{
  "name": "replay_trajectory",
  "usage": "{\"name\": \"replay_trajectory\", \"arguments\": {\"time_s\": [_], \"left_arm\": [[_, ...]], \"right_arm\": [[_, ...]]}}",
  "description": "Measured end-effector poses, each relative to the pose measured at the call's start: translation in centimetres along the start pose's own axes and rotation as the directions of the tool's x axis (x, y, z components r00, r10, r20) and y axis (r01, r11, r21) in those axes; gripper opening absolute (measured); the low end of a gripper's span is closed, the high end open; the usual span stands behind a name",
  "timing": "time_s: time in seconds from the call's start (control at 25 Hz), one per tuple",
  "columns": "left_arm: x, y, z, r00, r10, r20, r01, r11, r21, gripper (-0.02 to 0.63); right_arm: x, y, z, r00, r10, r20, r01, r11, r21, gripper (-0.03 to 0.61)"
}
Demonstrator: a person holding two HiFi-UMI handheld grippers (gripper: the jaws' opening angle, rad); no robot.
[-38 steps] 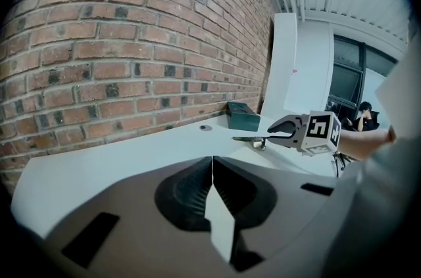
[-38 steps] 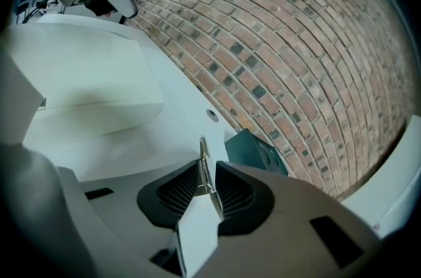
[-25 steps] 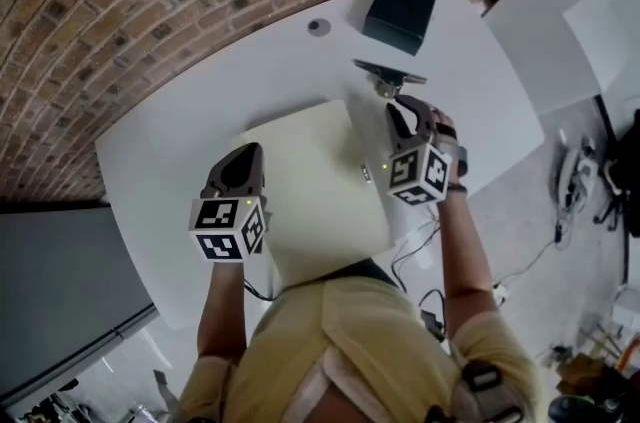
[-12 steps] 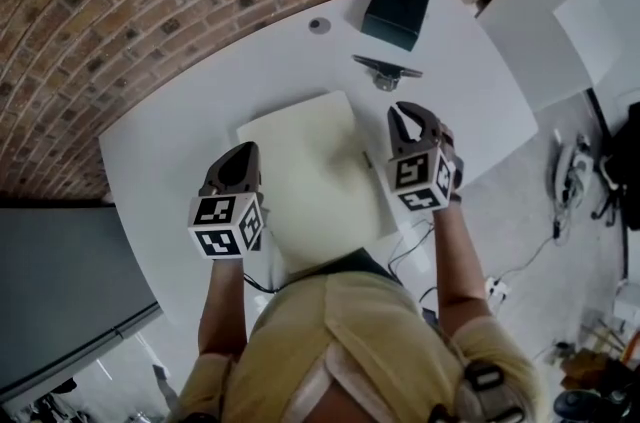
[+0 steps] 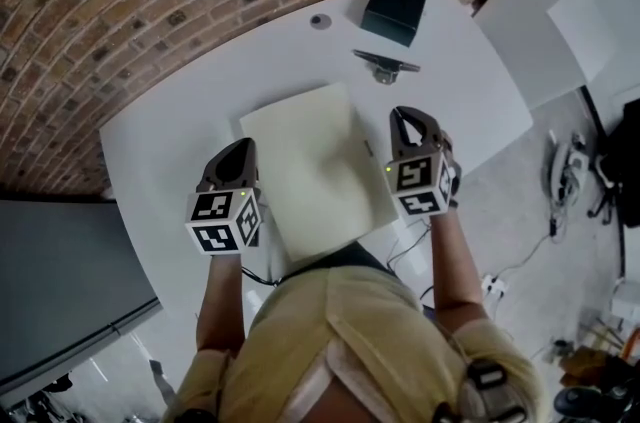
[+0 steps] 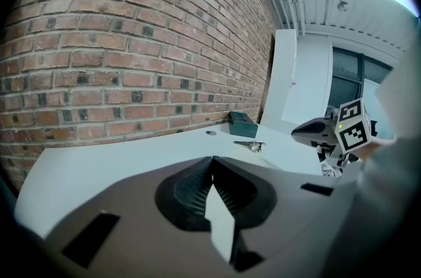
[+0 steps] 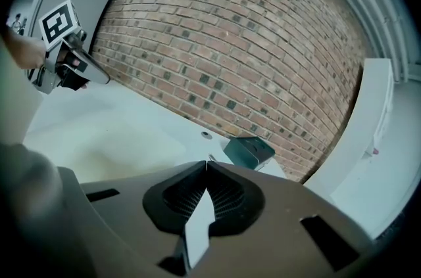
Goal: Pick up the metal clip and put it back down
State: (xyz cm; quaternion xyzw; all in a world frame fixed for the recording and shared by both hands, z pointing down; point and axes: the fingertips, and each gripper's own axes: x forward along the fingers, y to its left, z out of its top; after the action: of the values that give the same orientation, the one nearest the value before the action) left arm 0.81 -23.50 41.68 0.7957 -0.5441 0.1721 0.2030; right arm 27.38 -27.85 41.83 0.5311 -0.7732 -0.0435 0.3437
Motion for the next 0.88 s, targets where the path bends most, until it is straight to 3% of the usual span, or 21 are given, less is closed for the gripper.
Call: {"name": "replay_trajectory", "arguments": {"time_s": [0.44,0.88], "left_arm": [[-1.6,0.5,-1.0,1.0,0.006,0.005,-0.006,1.0,-0.016,0.003],[-3.0,1.1,-1.3,1.0,0.007,0.026,-0.006,1.0,-0.025,0.003]], "right_arm": [[-2.4,0.9,0.6,0.999,-0.027,0.043,0.021,0.991,0.131,0.003],[-3.5,2.1,1.5,0.998,-0.03,0.051,0.023,0.991,0.128,0.003]]}}
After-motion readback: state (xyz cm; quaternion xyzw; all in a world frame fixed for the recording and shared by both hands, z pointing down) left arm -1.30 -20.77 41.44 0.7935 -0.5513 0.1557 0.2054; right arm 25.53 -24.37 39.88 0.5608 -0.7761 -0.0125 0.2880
